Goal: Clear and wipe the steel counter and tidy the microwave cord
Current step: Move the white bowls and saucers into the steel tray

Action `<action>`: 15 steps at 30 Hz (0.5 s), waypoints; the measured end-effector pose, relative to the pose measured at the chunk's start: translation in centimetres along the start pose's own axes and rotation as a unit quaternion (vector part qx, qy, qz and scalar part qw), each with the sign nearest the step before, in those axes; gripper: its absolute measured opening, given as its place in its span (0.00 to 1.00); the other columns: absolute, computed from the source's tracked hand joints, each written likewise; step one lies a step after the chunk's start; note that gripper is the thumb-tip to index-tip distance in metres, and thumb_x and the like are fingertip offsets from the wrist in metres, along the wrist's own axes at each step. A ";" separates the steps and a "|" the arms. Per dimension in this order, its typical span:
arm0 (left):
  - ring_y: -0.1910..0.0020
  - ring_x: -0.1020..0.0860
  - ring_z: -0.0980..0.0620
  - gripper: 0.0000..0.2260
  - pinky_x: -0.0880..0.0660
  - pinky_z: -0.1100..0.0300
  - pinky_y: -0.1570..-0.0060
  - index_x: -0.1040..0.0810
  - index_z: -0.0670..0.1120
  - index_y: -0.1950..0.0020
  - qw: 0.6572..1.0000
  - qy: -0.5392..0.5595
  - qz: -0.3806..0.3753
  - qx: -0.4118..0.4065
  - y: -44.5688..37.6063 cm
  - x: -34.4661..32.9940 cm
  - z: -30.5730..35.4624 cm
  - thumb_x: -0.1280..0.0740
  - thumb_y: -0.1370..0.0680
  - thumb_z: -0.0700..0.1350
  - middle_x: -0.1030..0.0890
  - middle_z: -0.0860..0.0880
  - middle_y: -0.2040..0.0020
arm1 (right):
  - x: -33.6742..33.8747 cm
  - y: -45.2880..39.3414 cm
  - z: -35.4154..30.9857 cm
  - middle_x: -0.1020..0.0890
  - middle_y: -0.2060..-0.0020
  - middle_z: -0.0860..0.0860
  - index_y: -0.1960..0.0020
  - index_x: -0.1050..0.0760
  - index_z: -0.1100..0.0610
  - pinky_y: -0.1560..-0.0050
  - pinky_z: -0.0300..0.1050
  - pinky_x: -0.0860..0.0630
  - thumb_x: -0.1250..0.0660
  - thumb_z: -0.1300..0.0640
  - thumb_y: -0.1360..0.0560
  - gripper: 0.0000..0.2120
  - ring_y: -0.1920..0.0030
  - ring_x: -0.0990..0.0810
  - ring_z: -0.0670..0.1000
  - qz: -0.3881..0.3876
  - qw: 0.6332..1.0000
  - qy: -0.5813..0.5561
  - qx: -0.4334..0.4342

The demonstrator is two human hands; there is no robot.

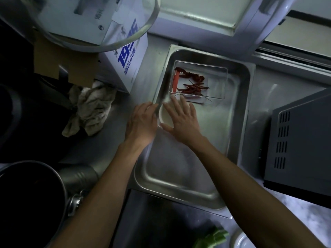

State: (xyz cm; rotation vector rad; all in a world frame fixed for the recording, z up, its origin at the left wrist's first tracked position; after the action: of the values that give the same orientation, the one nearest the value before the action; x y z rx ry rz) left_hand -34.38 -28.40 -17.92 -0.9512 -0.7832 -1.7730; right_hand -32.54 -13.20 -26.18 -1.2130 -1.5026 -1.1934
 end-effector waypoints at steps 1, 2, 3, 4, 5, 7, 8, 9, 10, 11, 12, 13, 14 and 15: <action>0.36 0.26 0.43 0.24 0.30 0.50 0.37 0.24 0.41 0.34 1.000 -0.003 0.000 0.003 0.1 -0.1 -0.2 0.47 0.24 0.51 0.22 0.42 0.37 | 0.1 0.1 0.0 0.55 0.19 0.51 0.20 0.52 0.45 0.23 0.63 0.54 0.49 0.28 0.25 0.39 0.20 0.60 0.58 -0.001 1.000 -0.005 -0.003; 0.36 0.26 0.44 0.21 0.30 0.51 0.37 0.25 0.42 0.33 1.000 -0.009 0.003 0.006 0.2 -0.3 -0.4 0.45 0.22 0.48 0.22 0.43 0.37 | 0.2 0.2 0.1 0.56 0.19 0.50 0.20 0.51 0.45 0.23 0.64 0.54 0.48 0.28 0.25 0.39 0.20 0.61 0.58 -0.001 1.000 -0.012 -0.007; 0.36 0.27 0.45 0.18 0.31 0.52 0.36 0.25 0.43 0.33 1.000 -0.016 0.006 0.008 0.2 -0.5 -0.7 0.42 0.21 0.45 0.22 0.44 0.36 | 0.3 0.3 0.2 0.56 0.19 0.50 0.20 0.51 0.45 0.23 0.64 0.54 0.47 0.29 0.25 0.39 0.20 0.62 0.58 -0.003 1.000 -0.020 -0.013; 0.36 0.27 0.46 0.17 0.31 0.53 0.36 0.25 0.44 0.32 1.000 -0.023 0.007 0.008 0.4 -0.6 -0.9 0.40 0.20 0.43 0.22 0.45 0.36 | 0.5 0.6 0.3 0.56 0.19 0.50 0.20 0.51 0.45 0.23 0.65 0.56 0.47 0.29 0.24 0.39 0.21 0.63 0.58 -0.008 0.999 -0.030 -0.018; 0.36 0.27 0.46 0.16 0.31 0.52 0.37 0.25 0.45 0.33 1.000 -0.029 0.007 0.009 0.7 -0.5 -0.9 0.39 0.20 0.42 0.22 0.46 0.36 | 0.6 1.0 0.3 0.56 0.19 0.50 0.20 0.51 0.45 0.23 0.65 0.57 0.47 0.29 0.24 0.39 0.21 0.65 0.58 -0.014 0.999 -0.040 -0.024; 0.38 0.26 0.45 0.15 0.30 0.51 0.38 0.25 0.45 0.34 0.999 -0.034 0.009 0.002 1.5 -0.4 -0.6 0.38 0.20 0.42 0.22 0.46 0.38 | 1.1 2.0 0.4 0.58 0.19 0.51 0.20 0.53 0.45 0.24 0.64 0.60 0.47 0.29 0.24 0.39 0.21 0.66 0.57 -0.017 0.998 -0.050 -0.033; 0.38 0.26 0.44 0.15 0.30 0.49 0.38 0.25 0.46 0.34 0.999 -0.038 0.010 -0.005 2.1 -0.2 -0.3 0.38 0.20 0.42 0.22 0.46 0.38 | 1.4 2.7 0.4 0.57 0.19 0.52 0.20 0.52 0.45 0.24 0.63 0.59 0.47 0.30 0.23 0.38 0.21 0.65 0.57 -0.013 0.998 -0.052 -0.037; 0.37 0.27 0.44 0.15 0.29 0.49 0.37 0.26 0.46 0.33 0.999 -0.046 0.007 -0.011 2.6 -0.1 0.0 0.38 0.20 0.43 0.22 0.46 0.37 | 1.9 3.5 0.5 0.56 0.19 0.52 0.20 0.51 0.46 0.23 0.62 0.58 0.45 0.32 0.23 0.37 0.21 0.63 0.57 -0.004 0.998 -0.054 -0.039; 0.37 0.27 0.45 0.16 0.29 0.48 0.36 0.27 0.47 0.32 0.998 -0.055 0.003 -0.016 3.3 0.0 0.3 0.38 0.20 0.44 0.23 0.47 0.37 | 2.3 4.4 0.5 0.54 0.19 0.53 0.20 0.49 0.46 0.23 0.62 0.57 0.44 0.35 0.22 0.35 0.20 0.61 0.57 0.003 0.998 -0.057 -0.042; 0.36 0.28 0.46 0.17 0.29 0.49 0.36 0.27 0.48 0.31 0.998 -0.063 -0.004 -0.017 3.9 0.0 0.6 0.39 0.20 0.45 0.23 0.47 0.36 | 2.7 5.4 0.6 0.53 0.19 0.54 0.21 0.47 0.47 0.23 0.61 0.55 0.42 0.37 0.21 0.33 0.20 0.59 0.56 0.007 0.997 -0.062 -0.045; 0.35 0.29 0.46 0.18 0.29 0.49 0.36 0.28 0.48 0.31 0.997 -0.072 -0.006 -0.020 4.8 0.0 1.0 0.38 0.20 0.46 0.24 0.48 0.35 | 3.0 6.5 0.7 0.51 0.19 0.54 0.21 0.45 0.47 0.22 0.60 0.53 0.41 0.39 0.21 0.32 0.20 0.57 0.56 0.008 0.996 -0.071 -0.050; 0.35 0.29 0.46 0.18 0.29 0.48 0.36 0.28 0.48 0.30 0.996 -0.081 -0.008 -0.023 5.6 0.1 1.4 0.38 0.21 0.46 0.24 0.48 0.34 | 3.3 7.7 0.8 0.50 0.19 0.54 0.21 0.44 0.48 0.22 0.59 0.51 0.40 0.40 0.20 0.31 0.20 0.54 0.57 0.009 0.995 -0.083 -0.055; 0.35 0.29 0.46 0.19 0.29 0.46 0.37 0.28 0.48 0.30 0.996 -0.089 -0.009 -0.028 6.5 0.0 1.8 0.37 0.21 0.46 0.24 0.48 0.34 | 3.5 9.0 0.8 0.48 0.20 0.54 0.22 0.42 0.48 0.23 0.58 0.49 0.39 0.42 0.20 0.30 0.20 0.52 0.57 0.008 0.994 -0.093 -0.059; 0.35 0.28 0.45 0.19 0.28 0.43 0.38 0.28 0.48 0.31 0.995 -0.095 -0.011 -0.032 7.5 0.0 2.3 0.36 0.22 0.46 0.24 0.47 0.34 | 3.7 10.3 0.9 0.46 0.20 0.55 0.22 0.41 0.49 0.23 0.57 0.47 0.39 0.43 0.20 0.30 0.20 0.50 0.57 0.008 0.993 -0.100 -0.063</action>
State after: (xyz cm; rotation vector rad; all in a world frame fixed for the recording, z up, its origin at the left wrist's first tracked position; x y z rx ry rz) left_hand -26.76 -29.07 -16.08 -1.1710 -0.8634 -1.7539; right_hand -23.06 -10.84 -21.10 -1.4630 -1.5790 -1.1994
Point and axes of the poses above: each hand's wrist, its own y-axis away from the middle knuckle, its own x-axis out of the back of the hand, z = x × y, the point moved 3 cm from there along -y, towards the middle knuckle
